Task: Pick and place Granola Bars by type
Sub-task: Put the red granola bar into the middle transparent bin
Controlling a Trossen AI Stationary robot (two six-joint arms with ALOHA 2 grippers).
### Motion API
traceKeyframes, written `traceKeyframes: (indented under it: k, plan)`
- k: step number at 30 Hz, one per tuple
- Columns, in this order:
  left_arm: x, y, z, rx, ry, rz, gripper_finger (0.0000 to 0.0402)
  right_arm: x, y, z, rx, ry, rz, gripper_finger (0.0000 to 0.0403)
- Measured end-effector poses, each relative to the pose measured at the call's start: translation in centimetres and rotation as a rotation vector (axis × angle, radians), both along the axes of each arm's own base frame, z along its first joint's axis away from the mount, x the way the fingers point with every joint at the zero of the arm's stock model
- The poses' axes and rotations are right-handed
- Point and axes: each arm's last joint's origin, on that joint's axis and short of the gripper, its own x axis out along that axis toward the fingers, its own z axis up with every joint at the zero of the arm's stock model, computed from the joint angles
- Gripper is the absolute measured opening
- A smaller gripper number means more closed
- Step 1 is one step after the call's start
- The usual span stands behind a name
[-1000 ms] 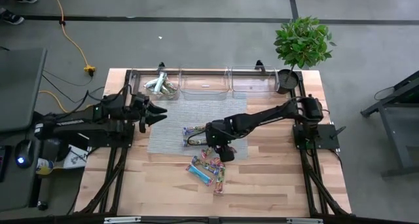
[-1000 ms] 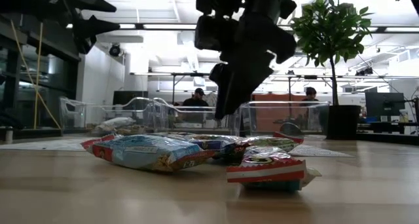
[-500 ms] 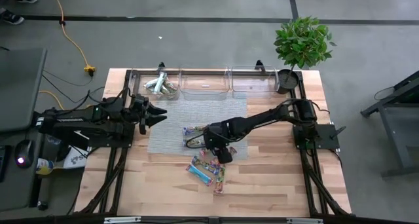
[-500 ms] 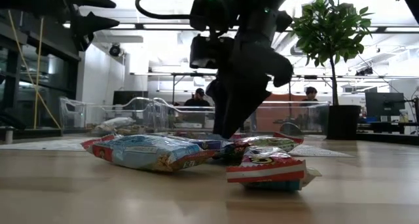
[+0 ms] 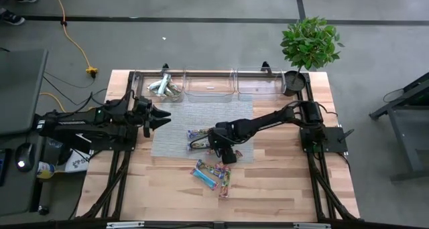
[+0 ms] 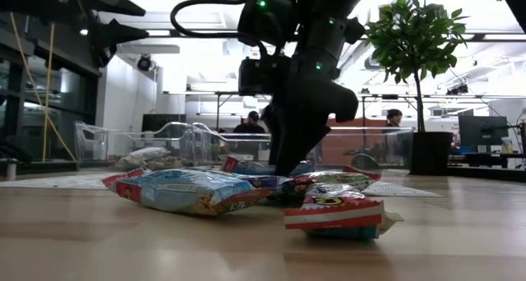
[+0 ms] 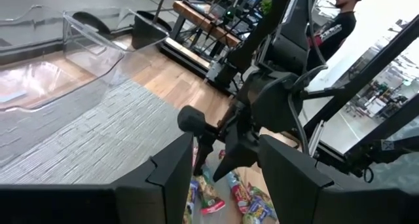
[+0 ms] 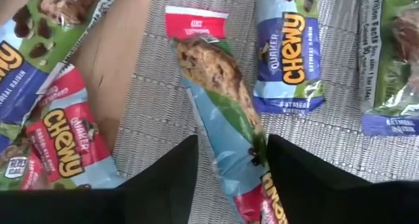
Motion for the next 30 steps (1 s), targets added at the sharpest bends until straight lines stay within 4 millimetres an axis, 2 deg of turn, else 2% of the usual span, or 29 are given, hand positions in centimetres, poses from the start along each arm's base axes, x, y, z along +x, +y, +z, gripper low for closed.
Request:
traceKeyframes:
  k: [10, 15, 20, 23, 26, 30]
  plan:
    - [0.0, 0.0, -0.1, -0.003, 0.009, 0.002, 0.0172, 0.0, -0.1, 0.1, -0.014, -0.003, -0.068, 0.0098]
    - [0.0, 0.0, -0.1, -0.003, 0.009, 0.002, 0.0172, -0.1, -0.1, 1.2, 0.032, -0.031, -0.109, 0.0071]
    - [0.0, 0.0, -0.1, -0.009, 0.011, 0.003, 0.0172, -0.1, -0.2, 3.6, 0.04, -0.129, -0.158, 0.0063]
    - [0.0, 0.0, -0.1, -0.009, 0.011, 0.009, 0.0172, -0.3, -1.1, 5.7, 0.001, -0.216, -0.203, 0.0063]
    - [0.0, 0.1, -0.1, -0.006, 0.012, 0.027, 0.0172, -0.3, -2.9, 8.0, -0.058, -0.334, -0.264, 0.0063]
    - [0.0, 0.1, -0.1, -0.005, 0.006, 0.036, 0.0172, -0.5, -6.3, 10.4, -0.083, -0.459, -0.358, 0.0063]
